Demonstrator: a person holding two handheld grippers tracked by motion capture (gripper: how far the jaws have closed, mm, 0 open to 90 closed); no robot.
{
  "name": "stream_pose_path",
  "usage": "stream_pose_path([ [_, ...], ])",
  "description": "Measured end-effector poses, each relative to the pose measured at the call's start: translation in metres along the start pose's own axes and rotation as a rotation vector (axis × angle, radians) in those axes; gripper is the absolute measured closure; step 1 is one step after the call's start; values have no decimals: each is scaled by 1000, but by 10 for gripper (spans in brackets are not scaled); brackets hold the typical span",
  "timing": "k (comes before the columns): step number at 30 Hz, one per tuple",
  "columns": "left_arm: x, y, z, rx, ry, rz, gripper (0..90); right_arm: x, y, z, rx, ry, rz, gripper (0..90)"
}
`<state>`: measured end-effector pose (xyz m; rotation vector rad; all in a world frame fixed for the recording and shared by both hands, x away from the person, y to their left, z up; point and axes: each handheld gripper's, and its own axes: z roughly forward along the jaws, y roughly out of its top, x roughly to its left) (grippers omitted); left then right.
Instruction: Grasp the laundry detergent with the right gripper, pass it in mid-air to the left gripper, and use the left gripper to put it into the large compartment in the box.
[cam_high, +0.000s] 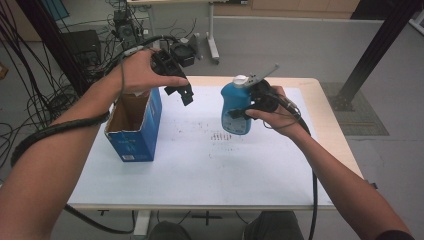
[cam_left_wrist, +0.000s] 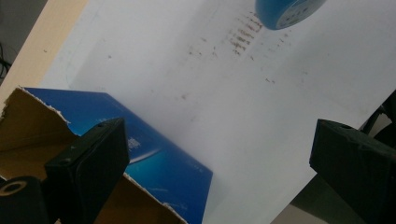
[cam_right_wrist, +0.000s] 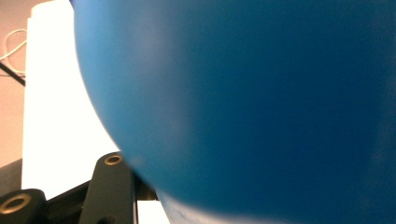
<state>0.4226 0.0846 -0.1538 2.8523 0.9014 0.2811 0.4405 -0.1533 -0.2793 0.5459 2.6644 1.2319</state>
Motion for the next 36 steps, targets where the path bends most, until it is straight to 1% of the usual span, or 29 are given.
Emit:
stream_pose_path([
  [2,-1,0,-7,5,-5,25,55,3,9,6,-7,20,-22,438],
  [3,-1,0,-7,5,-5,25,55,3,9,6,-7,20,-22,438],
  [4,-3,0,-10,7,-8,38,54,7,17,12,-12,44,-41,437],
  [6,-4,0,-12,6,-11,45,51,11,24,17,-22,65,-64,437],
  [7,-6,1,-15,7,-15,58,51,14,28,19,-33,79,-79,437],
  [9,-7,1,-16,6,-17,61,52,18,34,25,-37,106,-92,437],
  [10,-10,2,-19,9,-27,68,52,21,36,28,-38,118,-103,437],
  [12,-12,3,-19,7,-30,72,55,26,40,35,-34,139,-125,437],
  [13,-14,3,-20,16,-40,90,60,28,41,39,-32,151,-132,437],
  [15,-16,4,-20,21,-42,97,61,32,43,45,-34,171,-147,437],
  [16,-18,4,-19,34,-42,110,60,34,44,47,-34,178,-154,437],
  [18,-19,5,-19,43,-46,113,62,36,44,50,-35,187,-163,438],
  [19,-21,5,-17,49,-55,122,62,40,46,54,-45,213,-187,438],
  [20,-23,5,-16,53,-62,129,62,43,47,56,-52,229,-201,438],
  [21,-23,5,-16,53,-62,129,63,43,47,56,-52,229,-201,438],
  [22,-23,5,-15,52,-68,132,63,48,49,59,-64,264,-213,437],
  [23,-25,5,-13,65,-78,140,63,50,50,60,-69,276,-223,437],
  [24,-25,5,-13,65,-78,140,63,52,51,61,-72,287,-231,437],
  [26,-28,4,-12,75,-120,148,62,56,52,63,-79,312,-241,437],
  [29,-29,3,-11,84,-125,153,62,61,53,64,-80,351,-255,437],
  [30,-30,3,-10,98,-125,160,61,62,54,64,-80,360,-261,437],
  [31,-30,3,-10,98,-125,160,61,64,54,64,-82,369,-267,437],
  [33,-31,3,-9,99,-130,162,59,65,54,64,-82,373,-269,436],
  [35,-32,4,-8,106,-138,172,45,67,55,63,-83,372,-278,437],
  [36,-33,3,-7,100,-147,178,45,68,56,62,-83,373,-279,437],
])
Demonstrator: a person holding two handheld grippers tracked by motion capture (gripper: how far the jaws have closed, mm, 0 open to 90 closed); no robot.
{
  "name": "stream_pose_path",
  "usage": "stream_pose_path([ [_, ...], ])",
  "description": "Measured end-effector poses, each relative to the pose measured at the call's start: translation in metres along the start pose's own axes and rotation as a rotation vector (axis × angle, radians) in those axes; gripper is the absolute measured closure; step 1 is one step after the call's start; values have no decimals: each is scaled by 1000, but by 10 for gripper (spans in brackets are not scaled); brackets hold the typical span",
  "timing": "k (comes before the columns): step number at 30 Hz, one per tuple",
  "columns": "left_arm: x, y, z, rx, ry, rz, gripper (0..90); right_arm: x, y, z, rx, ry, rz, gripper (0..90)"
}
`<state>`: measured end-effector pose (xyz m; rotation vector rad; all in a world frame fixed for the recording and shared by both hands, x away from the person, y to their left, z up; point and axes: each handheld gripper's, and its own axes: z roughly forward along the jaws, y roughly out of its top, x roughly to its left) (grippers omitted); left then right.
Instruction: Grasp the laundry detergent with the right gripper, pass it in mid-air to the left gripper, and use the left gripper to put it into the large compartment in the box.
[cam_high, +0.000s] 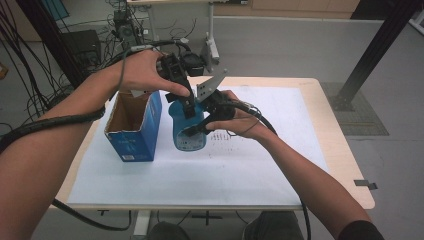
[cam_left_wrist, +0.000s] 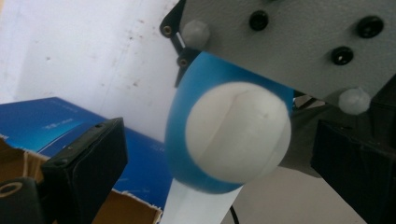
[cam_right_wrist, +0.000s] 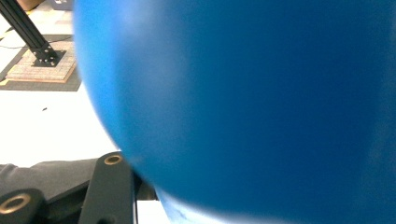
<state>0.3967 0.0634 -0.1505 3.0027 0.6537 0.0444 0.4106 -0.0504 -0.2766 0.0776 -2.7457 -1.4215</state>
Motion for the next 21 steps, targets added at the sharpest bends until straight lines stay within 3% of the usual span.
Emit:
stream_pose_path([
  [14,-2,7,5,19,7,28,45,2,2,-3,16,3,10,437],
  [16,-2,7,7,19,4,29,45,2,1,-3,8,9,4,437],
  [17,-2,7,8,19,6,31,45,-1,2,-2,-17,4,-29,437],
  [21,-2,8,10,17,2,31,45,-1,2,-3,-24,3,-32,437],
])
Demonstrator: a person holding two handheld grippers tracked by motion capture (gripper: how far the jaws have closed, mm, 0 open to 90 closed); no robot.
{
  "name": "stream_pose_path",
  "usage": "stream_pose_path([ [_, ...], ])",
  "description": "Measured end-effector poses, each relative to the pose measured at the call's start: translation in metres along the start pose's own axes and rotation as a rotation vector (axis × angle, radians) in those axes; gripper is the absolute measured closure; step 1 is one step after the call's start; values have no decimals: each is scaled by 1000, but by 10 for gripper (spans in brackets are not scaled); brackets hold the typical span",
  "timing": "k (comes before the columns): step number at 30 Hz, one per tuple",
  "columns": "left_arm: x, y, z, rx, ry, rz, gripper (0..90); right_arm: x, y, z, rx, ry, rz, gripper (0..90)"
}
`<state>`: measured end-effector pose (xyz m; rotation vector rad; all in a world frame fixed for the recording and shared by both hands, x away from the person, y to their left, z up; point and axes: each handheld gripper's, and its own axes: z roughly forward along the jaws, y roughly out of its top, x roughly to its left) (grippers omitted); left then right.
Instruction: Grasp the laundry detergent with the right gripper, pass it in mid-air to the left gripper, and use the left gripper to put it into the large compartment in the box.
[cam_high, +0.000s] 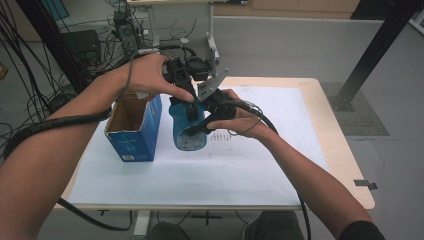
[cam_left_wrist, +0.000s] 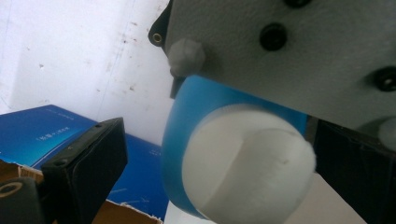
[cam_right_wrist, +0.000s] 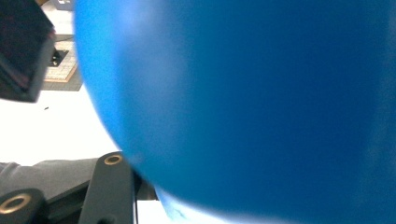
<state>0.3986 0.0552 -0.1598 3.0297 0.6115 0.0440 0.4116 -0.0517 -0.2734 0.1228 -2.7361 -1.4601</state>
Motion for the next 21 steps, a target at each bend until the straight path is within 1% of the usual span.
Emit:
stream_pose_path([
  [1,0,0,0,9,-2,3,45,0,0,0,0,0,0,437],
  [3,0,1,1,11,-1,4,45,0,0,-1,1,-2,0,437],
  [5,-1,1,1,12,1,3,45,1,0,-1,1,1,6,437],
  [6,-1,1,2,5,0,5,45,1,0,-2,1,1,3,437],
  [11,-1,1,2,8,6,4,45,2,0,-3,-2,0,-2,437],
  [13,-1,1,2,12,8,11,45,3,1,-4,-3,-2,0,437],
  [14,-2,1,2,7,9,6,45,3,1,-4,-3,-2,0,437],
  [16,-2,1,2,18,7,11,45,3,1,-4,-4,-3,2,437],
  [19,-2,1,3,12,3,3,45,3,1,-5,-1,-1,2,437],
  [21,-2,1,3,15,2,8,45,3,1,-5,-1,0,4,437],
])
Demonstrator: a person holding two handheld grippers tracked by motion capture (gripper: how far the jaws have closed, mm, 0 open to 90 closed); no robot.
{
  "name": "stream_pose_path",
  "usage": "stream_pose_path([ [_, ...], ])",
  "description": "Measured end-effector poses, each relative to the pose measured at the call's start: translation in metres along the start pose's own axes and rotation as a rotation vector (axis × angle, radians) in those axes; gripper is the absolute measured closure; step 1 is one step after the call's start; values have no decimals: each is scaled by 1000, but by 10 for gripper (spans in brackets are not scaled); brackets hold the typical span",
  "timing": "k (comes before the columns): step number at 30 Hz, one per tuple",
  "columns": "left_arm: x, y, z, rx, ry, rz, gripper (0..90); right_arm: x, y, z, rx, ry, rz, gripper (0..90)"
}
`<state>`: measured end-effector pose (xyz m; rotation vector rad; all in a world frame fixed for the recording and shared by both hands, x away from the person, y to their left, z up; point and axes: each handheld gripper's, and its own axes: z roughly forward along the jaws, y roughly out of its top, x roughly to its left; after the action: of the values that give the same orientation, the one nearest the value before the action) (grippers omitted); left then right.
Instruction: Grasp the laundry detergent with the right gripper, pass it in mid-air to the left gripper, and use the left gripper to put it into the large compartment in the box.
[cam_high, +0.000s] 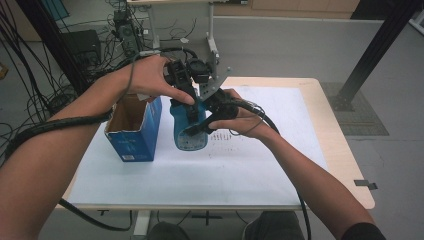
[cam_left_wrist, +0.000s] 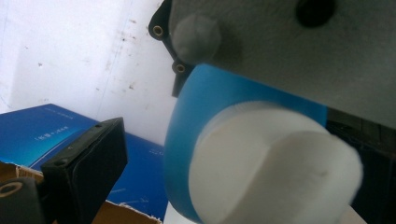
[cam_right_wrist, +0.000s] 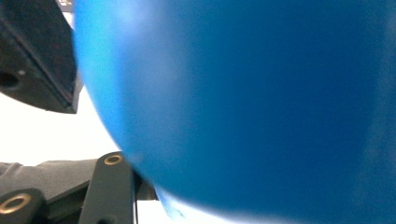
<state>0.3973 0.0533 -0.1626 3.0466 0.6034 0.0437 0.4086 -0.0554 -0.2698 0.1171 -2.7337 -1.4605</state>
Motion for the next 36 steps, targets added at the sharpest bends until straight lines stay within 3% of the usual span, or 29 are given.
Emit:
stream_pose_path([
  [13,-1,3,4,8,9,4,46,0,1,-1,-16,5,-11,437],
  [36,-3,8,3,1,16,13,47,2,1,-6,-9,0,12,437],
])
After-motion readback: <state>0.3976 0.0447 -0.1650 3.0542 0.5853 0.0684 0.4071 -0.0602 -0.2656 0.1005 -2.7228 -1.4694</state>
